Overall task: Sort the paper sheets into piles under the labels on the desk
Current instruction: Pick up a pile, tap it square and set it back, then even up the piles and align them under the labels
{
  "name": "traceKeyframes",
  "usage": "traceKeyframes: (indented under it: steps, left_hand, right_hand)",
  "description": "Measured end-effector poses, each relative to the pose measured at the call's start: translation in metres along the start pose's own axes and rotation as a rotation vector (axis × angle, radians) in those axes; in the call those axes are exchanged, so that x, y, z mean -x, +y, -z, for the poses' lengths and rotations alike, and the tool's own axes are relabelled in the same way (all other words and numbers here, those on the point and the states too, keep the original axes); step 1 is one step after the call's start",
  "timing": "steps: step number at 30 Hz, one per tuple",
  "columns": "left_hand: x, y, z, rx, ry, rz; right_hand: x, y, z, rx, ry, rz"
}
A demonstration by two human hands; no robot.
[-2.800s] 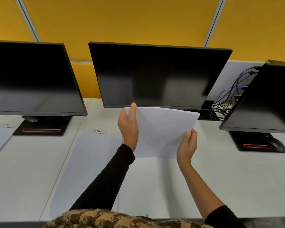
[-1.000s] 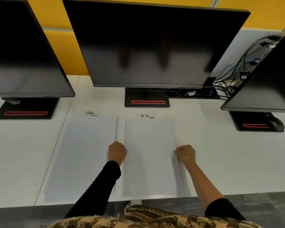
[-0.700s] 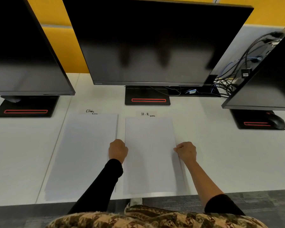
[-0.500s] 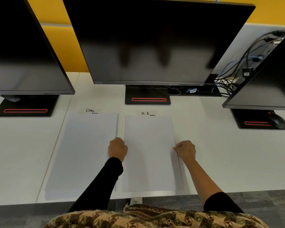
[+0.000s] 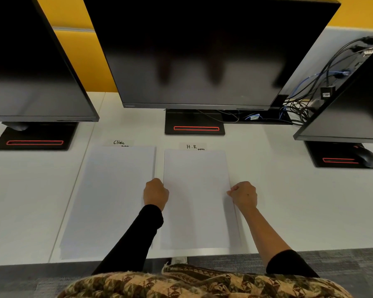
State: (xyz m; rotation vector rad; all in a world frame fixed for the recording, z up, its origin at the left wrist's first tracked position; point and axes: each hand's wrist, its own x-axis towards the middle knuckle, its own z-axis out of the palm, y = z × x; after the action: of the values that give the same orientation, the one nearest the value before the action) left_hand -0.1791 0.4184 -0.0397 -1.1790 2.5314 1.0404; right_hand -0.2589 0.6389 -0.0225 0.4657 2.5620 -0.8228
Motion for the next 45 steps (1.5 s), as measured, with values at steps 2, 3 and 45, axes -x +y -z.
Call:
traceKeyframes:
  steps: [2,3,45]
  left_hand:
    - [0.001,0.001,0.001,-0.023,0.001,-0.01]
    - [0.002,0.002,0.001,-0.03,-0.001,-0.009]
    - [0.111,-0.027,-0.012,-0.517,-0.27,-0.264]
  right_hand:
    - [0.0,-0.001,-0.001,0.022,0.001,-0.001]
    - [0.0,-0.001,-0.001,0.029,0.002,0.0]
    - [0.082,0.062,-0.004,0.443,-0.339,0.371]
